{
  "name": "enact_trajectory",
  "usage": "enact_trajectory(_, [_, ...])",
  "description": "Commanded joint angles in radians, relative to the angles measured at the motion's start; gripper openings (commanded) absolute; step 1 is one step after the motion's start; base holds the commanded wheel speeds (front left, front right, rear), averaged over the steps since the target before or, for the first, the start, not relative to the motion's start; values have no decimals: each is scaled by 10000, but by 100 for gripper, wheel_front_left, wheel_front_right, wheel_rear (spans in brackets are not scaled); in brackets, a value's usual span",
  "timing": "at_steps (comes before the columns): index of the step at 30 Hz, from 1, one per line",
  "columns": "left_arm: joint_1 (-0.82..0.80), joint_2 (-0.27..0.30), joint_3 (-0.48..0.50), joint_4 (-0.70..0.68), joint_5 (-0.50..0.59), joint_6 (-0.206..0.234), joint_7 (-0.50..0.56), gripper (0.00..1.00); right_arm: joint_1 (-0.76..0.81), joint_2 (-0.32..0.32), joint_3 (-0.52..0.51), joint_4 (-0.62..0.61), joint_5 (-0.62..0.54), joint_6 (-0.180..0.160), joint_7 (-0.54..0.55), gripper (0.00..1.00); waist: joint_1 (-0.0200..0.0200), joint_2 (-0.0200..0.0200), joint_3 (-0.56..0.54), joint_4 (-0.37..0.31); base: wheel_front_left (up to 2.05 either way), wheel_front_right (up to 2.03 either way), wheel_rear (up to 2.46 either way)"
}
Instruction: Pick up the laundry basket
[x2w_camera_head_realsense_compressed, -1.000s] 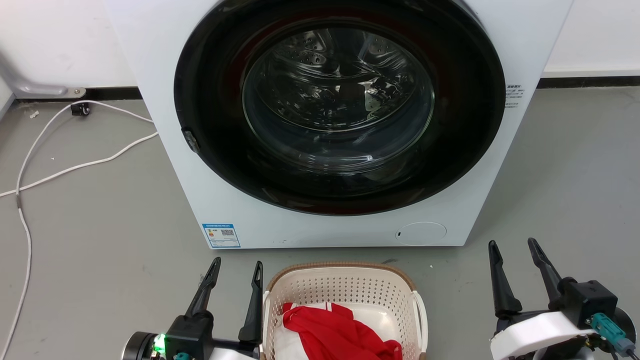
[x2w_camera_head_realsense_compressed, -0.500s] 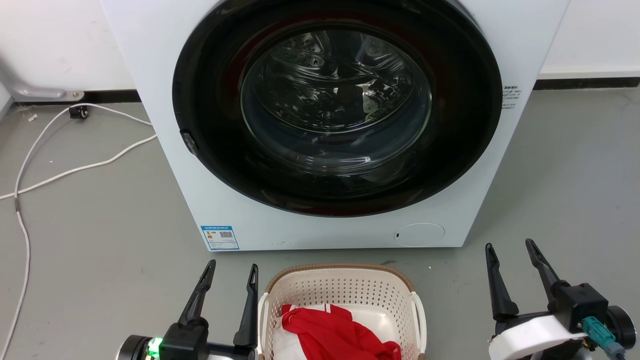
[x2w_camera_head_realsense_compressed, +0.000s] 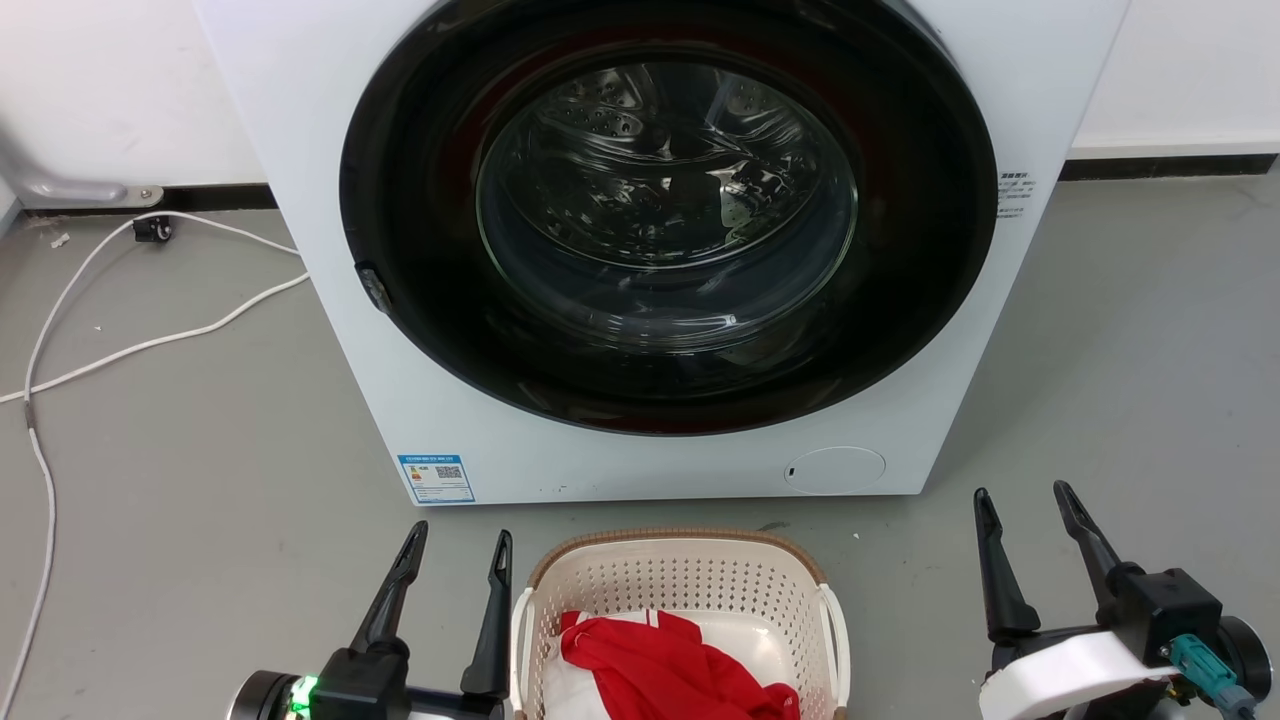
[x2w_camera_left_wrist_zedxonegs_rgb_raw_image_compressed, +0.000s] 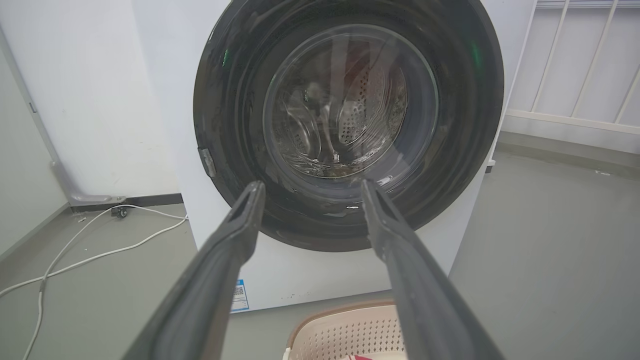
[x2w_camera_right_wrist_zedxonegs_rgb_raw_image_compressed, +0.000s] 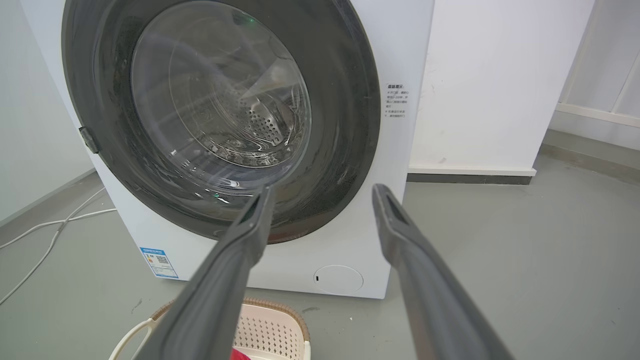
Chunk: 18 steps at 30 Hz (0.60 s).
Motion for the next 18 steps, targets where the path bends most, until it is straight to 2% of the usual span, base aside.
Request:
enact_trajectory(1, [92,-14,33,0,61,-54,-28,100,-46,-30,10,16,27,-3,-38,100,0,-1,1,-3,0,0,0])
enact_trajectory(11, [106,-58,296,193,-184,-297,-28,100,-197,-28,187,85,86,-3,-38,100,0,-1,412,-135,0,0,0])
enact_trajectory(18, [-887,-62,639,1116,-305,-603,-26,100,-1358,-23,380,817,226,-5,-32,100,0,-1,2287,-355,0,0,0])
